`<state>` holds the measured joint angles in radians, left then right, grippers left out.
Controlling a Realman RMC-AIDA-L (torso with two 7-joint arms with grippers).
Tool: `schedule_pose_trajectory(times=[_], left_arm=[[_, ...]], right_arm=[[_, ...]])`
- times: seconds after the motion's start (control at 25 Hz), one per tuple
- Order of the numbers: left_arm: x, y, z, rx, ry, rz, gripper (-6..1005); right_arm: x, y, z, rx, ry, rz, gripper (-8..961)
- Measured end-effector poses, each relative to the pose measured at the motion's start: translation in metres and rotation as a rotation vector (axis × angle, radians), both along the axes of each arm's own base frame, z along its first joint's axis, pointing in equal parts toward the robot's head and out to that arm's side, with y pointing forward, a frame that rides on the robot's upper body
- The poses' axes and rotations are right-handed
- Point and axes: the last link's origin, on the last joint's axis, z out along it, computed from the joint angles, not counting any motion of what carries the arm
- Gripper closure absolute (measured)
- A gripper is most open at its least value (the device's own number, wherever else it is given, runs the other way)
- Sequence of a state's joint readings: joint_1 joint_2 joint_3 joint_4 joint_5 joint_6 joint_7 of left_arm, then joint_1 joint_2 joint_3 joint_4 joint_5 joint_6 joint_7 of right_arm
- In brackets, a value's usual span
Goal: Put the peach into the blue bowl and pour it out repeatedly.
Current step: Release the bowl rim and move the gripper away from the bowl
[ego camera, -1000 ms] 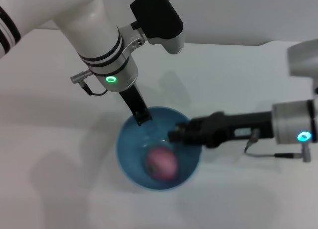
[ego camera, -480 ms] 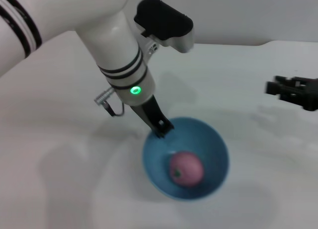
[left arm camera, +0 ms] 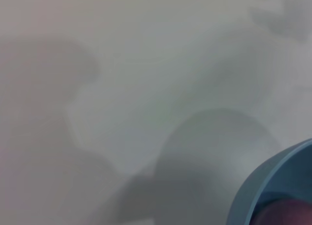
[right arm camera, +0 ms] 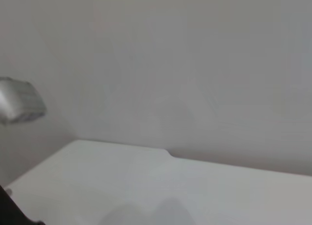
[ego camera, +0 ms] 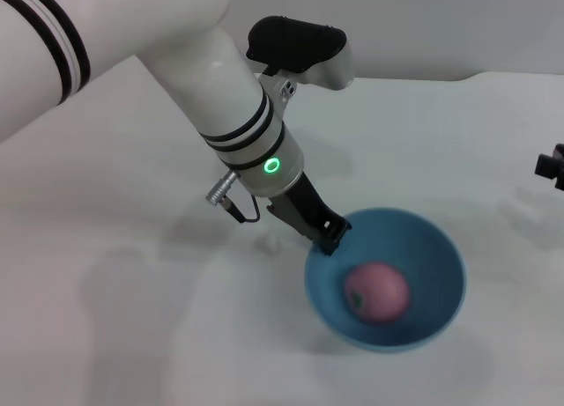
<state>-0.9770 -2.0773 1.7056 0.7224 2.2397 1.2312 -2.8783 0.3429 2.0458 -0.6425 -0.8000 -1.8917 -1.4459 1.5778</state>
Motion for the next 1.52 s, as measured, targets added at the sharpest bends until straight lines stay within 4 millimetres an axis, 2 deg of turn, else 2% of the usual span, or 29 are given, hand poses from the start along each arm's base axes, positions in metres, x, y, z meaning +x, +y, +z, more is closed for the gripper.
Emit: schedule_pose_trajectory(times=[0.32, 1.0, 1.24, 1.52], left_arm=[[-0.008, 0.011, 0.000, 0.078, -0.009, -0.009, 979], [-0.016, 0.005, -0.004, 0.046, 0.046, -0.029, 929], [-0.011, 0.015, 0.003, 0.094, -0.012, 0.003, 699], [-0.008, 0.038, 0.031, 0.226, -0.193, 0.059, 430]], right_arm=[[0.009, 0.001, 0.003, 0.029, -0.031, -0.040, 533], [0.012, 0.006, 0.003, 0.025, -0.102, -0.024, 533], [0.013, 0.005, 0.004, 0.032, -0.105, -0.023, 532], [0.015, 0.005, 0.001, 0.039, -0.103, -0.041, 533]])
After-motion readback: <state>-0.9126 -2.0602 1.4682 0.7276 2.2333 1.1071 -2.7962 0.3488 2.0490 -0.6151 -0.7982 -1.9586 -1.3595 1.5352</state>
